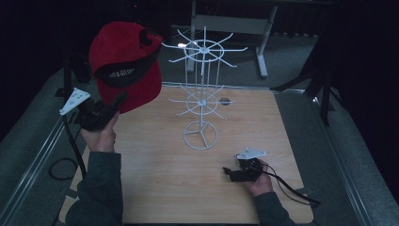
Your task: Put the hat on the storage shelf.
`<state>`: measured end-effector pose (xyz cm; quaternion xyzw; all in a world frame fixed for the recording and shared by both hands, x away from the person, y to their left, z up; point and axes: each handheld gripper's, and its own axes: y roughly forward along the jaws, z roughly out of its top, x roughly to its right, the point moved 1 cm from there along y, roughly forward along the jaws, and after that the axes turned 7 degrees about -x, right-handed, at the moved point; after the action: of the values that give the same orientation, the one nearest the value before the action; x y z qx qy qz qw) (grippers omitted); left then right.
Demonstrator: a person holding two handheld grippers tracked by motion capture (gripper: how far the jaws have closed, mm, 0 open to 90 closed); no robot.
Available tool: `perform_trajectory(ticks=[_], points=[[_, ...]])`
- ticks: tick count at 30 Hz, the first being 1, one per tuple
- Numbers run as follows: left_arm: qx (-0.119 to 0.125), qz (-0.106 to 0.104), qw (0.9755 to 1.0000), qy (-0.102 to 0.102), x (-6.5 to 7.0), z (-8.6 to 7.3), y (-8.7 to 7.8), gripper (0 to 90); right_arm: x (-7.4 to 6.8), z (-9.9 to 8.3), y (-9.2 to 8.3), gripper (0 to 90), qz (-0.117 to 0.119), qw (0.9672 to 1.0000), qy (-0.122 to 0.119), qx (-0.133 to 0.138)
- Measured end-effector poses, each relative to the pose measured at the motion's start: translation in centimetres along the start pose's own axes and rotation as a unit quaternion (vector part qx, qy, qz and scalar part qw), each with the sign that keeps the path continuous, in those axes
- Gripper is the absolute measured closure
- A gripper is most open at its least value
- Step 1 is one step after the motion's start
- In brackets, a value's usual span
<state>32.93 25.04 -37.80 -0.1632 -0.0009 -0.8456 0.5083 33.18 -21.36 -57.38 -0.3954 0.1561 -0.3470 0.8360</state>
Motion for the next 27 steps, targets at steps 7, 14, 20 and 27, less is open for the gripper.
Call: perform_trajectory(ticks=[7, 14, 20, 27], points=[[0.002, -0.007, 1.0000, 0.001, 0.1, 0.3, 0.0, 84.6, 0.0, 0.0, 0.0, 20.5, 0.000, 1.0000, 0.000, 0.000], [0.008, -0.016, 0.9998, 0.003, 0.7, 0.9, 0.1, 84.5, 0.0, 0.0, 0.0, 20.4, 0.000, 1.0000, 0.000, 0.000], [0.010, -0.019, 0.9998, 0.005, 1.0, 1.0, 0.3, 84.5, 0.0, 0.0, 0.0, 20.5, 0.000, 1.0000, 0.001, 0.000], [0.014, -0.030, 0.9994, 0.009, 1.6, 1.3, 0.1, 84.5, 0.0, 0.0, 0.0, 20.4, 0.000, 1.0000, 0.001, 0.000]])
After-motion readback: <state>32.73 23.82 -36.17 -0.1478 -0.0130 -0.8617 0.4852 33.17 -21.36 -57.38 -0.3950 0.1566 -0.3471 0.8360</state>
